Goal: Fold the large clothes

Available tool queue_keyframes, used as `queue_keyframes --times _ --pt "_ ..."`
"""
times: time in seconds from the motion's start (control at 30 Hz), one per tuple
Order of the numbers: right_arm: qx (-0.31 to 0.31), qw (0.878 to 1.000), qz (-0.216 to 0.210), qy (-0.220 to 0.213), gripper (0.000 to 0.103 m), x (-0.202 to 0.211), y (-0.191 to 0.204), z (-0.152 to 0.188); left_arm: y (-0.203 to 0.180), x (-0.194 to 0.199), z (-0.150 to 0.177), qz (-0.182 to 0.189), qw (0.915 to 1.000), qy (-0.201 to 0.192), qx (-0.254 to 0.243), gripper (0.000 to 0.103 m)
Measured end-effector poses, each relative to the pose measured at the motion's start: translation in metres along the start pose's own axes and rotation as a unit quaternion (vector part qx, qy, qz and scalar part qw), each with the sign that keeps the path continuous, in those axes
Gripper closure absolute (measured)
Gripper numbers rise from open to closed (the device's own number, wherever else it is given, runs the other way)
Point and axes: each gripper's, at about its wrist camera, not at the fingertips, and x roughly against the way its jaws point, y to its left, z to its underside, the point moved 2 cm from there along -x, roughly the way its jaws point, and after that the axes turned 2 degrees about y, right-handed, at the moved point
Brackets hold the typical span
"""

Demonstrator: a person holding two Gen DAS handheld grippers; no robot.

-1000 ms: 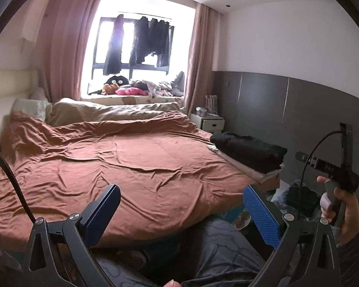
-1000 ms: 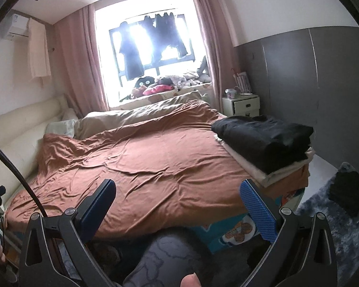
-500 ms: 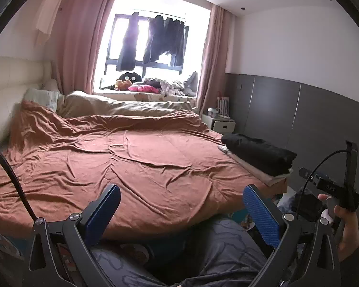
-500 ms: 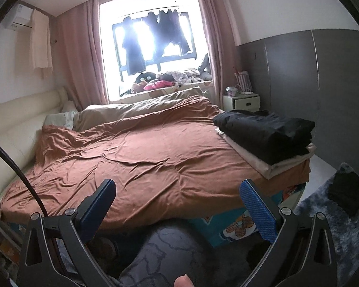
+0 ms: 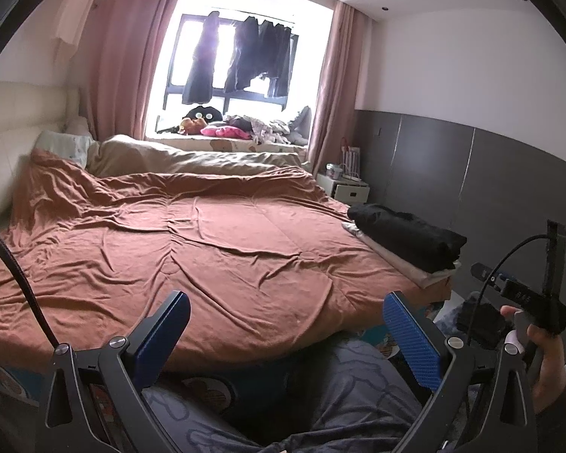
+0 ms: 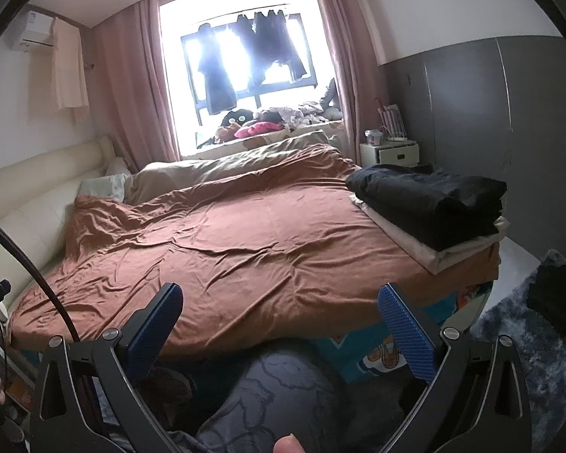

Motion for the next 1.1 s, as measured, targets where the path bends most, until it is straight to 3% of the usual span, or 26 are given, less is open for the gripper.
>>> queue_keyframes --times 1.1 --pt "-0.002 1.000 0.001 0.010 0.000 -0.0004 -0.0008 0.0066 0.0013 -0.0030 0.0052 0.004 0.9999 0.010 0.003 0.000"
